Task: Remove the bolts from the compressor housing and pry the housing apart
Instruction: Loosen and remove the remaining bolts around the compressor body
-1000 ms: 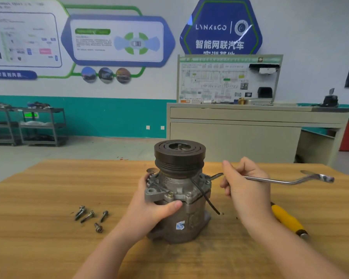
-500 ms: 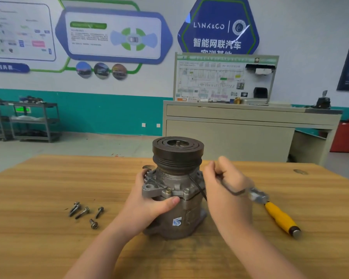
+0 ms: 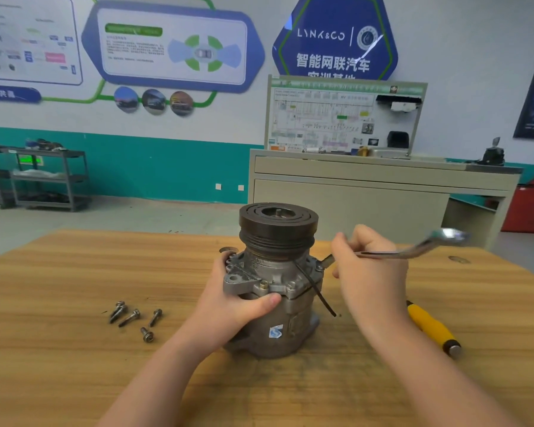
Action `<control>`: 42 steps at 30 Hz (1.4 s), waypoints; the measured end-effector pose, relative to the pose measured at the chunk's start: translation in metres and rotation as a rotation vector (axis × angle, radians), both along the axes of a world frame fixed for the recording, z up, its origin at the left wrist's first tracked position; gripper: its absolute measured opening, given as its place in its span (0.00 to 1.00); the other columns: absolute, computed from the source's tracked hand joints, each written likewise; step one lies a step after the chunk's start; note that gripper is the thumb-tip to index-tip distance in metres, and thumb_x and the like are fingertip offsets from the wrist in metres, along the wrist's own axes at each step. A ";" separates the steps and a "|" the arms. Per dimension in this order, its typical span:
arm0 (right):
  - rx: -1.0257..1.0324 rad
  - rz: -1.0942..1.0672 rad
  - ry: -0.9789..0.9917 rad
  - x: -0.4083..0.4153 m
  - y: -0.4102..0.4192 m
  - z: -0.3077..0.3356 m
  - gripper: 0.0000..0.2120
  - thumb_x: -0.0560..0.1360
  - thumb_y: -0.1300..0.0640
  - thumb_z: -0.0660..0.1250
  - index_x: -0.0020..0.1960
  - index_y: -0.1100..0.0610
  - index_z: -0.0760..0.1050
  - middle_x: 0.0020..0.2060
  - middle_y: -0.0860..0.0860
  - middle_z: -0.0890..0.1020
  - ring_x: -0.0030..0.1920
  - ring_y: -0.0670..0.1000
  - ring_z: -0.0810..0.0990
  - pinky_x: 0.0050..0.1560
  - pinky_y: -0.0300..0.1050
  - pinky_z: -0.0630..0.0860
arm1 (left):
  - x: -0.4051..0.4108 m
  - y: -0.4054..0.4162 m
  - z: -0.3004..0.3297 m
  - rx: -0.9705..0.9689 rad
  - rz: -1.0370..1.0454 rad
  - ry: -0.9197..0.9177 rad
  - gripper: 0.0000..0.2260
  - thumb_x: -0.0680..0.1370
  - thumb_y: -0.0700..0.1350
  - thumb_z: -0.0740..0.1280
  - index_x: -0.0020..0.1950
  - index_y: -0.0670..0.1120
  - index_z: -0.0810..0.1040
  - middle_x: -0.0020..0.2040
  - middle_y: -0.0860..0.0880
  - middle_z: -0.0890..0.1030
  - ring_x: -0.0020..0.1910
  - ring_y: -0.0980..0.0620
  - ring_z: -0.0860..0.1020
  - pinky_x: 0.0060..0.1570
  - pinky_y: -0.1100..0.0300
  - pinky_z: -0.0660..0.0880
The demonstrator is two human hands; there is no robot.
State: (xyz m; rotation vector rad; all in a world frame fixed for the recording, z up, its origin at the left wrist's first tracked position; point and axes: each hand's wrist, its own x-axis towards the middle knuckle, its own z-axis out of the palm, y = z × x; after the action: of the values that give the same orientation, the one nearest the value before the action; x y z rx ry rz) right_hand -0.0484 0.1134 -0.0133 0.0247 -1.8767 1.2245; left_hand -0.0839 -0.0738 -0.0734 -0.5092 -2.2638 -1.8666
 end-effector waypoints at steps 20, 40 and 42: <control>-0.594 0.693 -0.236 -0.016 0.049 -0.009 0.21 0.73 0.67 0.68 0.26 0.52 0.69 0.23 0.55 0.75 0.20 0.46 0.68 0.20 0.35 0.62 | 0.002 0.001 0.002 0.020 0.001 -0.004 0.44 0.61 0.55 0.82 0.69 0.59 0.58 0.61 0.61 0.75 0.57 0.67 0.75 0.52 0.70 0.71; -0.213 0.526 -0.039 -0.031 0.026 -0.037 0.16 0.65 0.68 0.78 0.35 0.49 0.77 0.36 0.48 0.84 0.39 0.44 0.82 0.41 0.35 0.77 | -0.007 -0.007 0.001 0.018 -0.100 -0.035 0.54 0.56 0.61 0.79 0.76 0.58 0.54 0.62 0.62 0.76 0.55 0.71 0.77 0.44 0.77 0.74; -0.126 0.474 -0.050 -0.030 0.029 -0.035 0.14 0.65 0.64 0.79 0.37 0.49 0.77 0.36 0.47 0.83 0.38 0.42 0.82 0.39 0.32 0.76 | -0.007 -0.007 0.000 0.031 -0.102 -0.043 0.53 0.57 0.60 0.80 0.76 0.58 0.55 0.61 0.63 0.77 0.55 0.71 0.77 0.44 0.76 0.74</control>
State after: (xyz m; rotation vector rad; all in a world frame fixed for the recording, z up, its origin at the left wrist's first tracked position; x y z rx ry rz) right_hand -0.0786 0.1425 -0.0483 0.3924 -1.8931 1.6720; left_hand -0.0907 -0.0806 -0.0732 -0.5957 -2.2719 -1.9758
